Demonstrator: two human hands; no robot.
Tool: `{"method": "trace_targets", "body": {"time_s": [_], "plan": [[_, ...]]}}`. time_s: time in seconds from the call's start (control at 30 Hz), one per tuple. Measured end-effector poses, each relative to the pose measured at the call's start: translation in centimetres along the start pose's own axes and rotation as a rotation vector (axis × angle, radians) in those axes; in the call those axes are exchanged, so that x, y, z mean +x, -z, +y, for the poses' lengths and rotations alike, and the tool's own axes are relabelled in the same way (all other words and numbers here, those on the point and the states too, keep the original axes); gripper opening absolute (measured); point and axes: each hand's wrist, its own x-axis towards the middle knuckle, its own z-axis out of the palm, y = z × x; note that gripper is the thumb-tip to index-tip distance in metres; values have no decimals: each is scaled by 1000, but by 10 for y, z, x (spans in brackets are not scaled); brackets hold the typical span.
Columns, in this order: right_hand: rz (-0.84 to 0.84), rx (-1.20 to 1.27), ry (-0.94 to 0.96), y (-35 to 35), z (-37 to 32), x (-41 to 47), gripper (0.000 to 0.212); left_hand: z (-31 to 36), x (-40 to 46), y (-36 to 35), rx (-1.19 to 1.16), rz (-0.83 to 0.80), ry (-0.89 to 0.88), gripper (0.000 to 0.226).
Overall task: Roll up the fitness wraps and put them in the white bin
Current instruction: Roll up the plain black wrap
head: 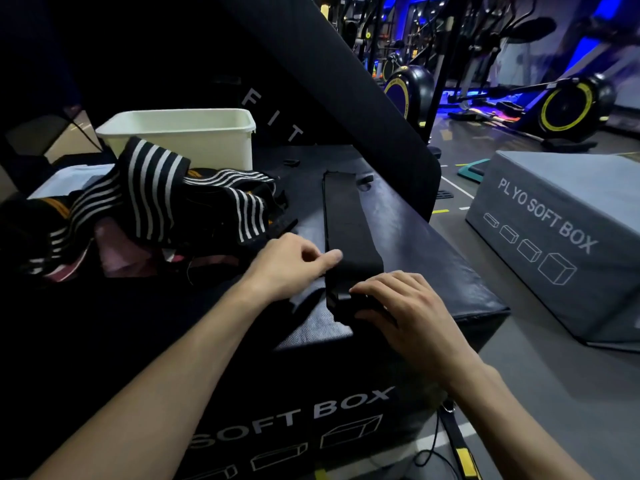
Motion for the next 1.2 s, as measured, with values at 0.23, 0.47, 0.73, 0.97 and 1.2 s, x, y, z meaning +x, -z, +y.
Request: {"method": "trace_targets", "body": {"time_s": [0.23, 0.47, 0.73, 0.97, 1.2], "plan": [[-6, 12, 0, 1, 1, 3, 26, 23, 23, -23, 77, 58, 168, 49], [-80, 89, -18, 2, 3, 4, 25, 20, 26, -26, 173, 113, 151, 32], [-94, 86, -22, 1, 2, 4, 23, 19, 28, -24, 237, 68, 122, 25], [-73, 79, -17, 1, 0, 5, 25, 24, 34, -32, 487, 24, -201, 69], [-82, 38, -1, 4, -1, 3, 22, 12, 74, -29, 560, -327, -616, 64]]}}
